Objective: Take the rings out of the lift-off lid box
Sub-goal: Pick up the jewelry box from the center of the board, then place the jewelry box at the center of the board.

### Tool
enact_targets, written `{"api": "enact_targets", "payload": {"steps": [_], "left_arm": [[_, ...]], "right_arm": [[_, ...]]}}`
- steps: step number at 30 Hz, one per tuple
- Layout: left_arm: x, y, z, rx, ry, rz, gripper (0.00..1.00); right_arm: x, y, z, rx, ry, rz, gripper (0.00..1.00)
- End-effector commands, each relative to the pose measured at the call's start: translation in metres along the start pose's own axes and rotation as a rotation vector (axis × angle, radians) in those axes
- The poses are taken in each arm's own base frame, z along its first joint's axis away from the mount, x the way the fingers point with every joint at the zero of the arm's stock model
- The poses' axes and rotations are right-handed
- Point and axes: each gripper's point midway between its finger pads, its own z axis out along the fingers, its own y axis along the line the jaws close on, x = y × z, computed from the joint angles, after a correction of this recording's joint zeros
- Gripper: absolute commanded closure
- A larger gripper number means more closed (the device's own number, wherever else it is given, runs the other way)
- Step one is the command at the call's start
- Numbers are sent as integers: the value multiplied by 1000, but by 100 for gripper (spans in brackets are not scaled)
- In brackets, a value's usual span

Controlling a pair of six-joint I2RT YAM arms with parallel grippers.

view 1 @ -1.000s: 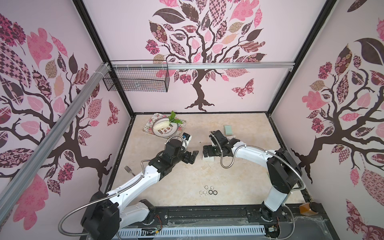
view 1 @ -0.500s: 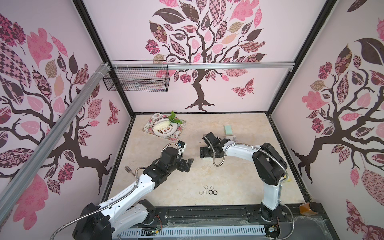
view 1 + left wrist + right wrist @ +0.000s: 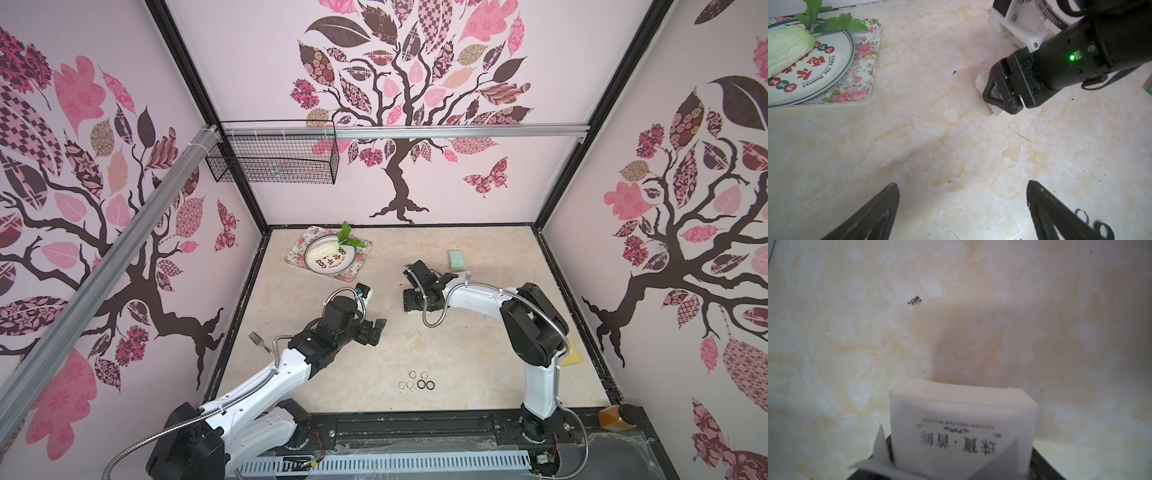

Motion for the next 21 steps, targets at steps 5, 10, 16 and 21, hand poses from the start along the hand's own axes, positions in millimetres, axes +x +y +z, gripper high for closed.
{"api": "enact_targets", "payload": {"steps": [5, 10, 16, 21], "left_arm": [[1, 3, 6, -9, -4, -3, 2], [0, 5, 7, -13, -4, 1, 2], [-1, 9, 6, -25, -14, -3, 2], [-7, 12, 4, -37, -30, -13, 2]], "right_arm": [[-58, -25, 27, 37, -21, -35, 29], [-83, -32, 50, 58, -16, -76, 29], [-97, -34, 62, 42, -29, -112, 26], [-115, -28, 35, 12, -82, -134, 0]]}}
